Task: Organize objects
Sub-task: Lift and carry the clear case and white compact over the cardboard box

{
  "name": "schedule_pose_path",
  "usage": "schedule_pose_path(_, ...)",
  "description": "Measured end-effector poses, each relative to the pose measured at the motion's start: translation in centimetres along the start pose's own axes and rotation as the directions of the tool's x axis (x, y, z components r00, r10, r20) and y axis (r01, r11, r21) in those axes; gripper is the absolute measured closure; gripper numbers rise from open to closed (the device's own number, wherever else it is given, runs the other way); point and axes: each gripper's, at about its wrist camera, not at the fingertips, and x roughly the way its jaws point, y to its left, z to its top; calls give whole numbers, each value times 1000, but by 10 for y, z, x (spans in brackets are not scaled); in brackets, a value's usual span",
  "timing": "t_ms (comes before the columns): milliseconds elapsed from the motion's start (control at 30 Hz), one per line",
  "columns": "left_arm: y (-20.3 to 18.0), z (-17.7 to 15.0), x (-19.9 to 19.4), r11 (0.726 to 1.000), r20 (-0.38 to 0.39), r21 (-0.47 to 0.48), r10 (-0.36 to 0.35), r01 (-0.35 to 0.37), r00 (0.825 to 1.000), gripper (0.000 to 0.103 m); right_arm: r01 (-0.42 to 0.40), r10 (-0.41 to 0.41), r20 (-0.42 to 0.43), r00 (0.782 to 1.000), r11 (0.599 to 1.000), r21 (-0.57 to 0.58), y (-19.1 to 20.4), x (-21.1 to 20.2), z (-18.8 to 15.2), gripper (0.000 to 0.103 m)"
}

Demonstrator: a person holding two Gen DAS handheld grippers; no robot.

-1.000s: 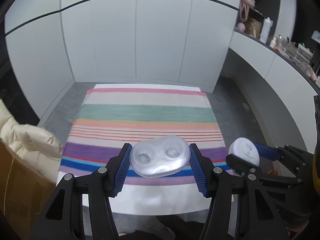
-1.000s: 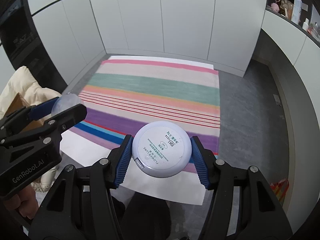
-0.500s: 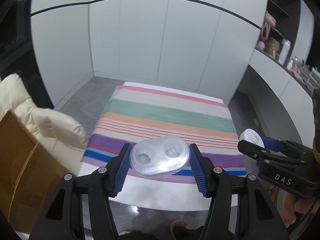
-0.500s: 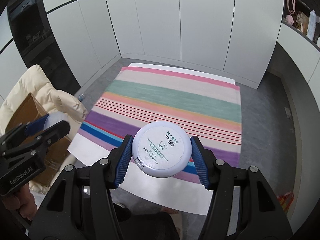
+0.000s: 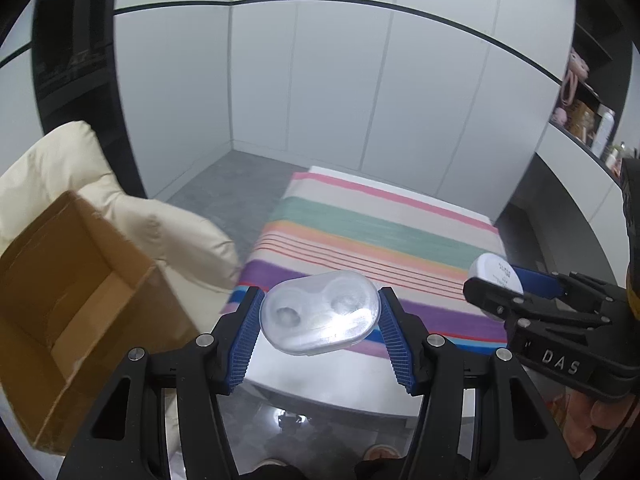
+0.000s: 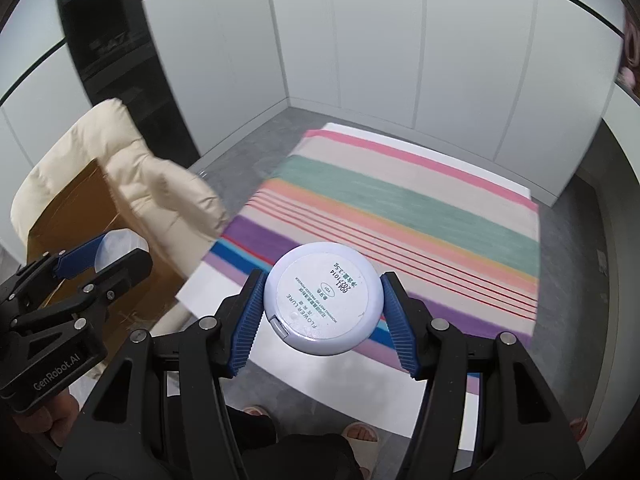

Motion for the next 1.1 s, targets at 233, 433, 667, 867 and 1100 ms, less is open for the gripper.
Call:
schedule_pose_path(233, 46, -7, -13, 996, 8, -62, 65, -65, 998, 44, -48, 48, 4, 999, 996, -70, 49, 7, 7, 43)
schedule_pose_path(433, 80, -15, -21, 989, 5, -110, 104, -103, 995, 44, -98, 98, -10, 995, 988, -116, 85, 12, 9, 43)
schedule_pose_path(667, 116, -21, -34, 975, 9, -161, 154, -151, 988, 44, -131, 130, -19, 991, 977, -166, 122, 15, 10, 43)
schedule_pose_path(867, 150, -29, -44, 958, 4, -215, 195, -190, 981, 44, -178, 175, -37, 984, 960, -215, 155, 19, 8, 43)
schedule_pose_path(1100, 193, -38, -51, 929, -4, -275, 258, -249, 966, 44, -210, 204, -49, 978, 943, -258, 192, 23, 7, 43)
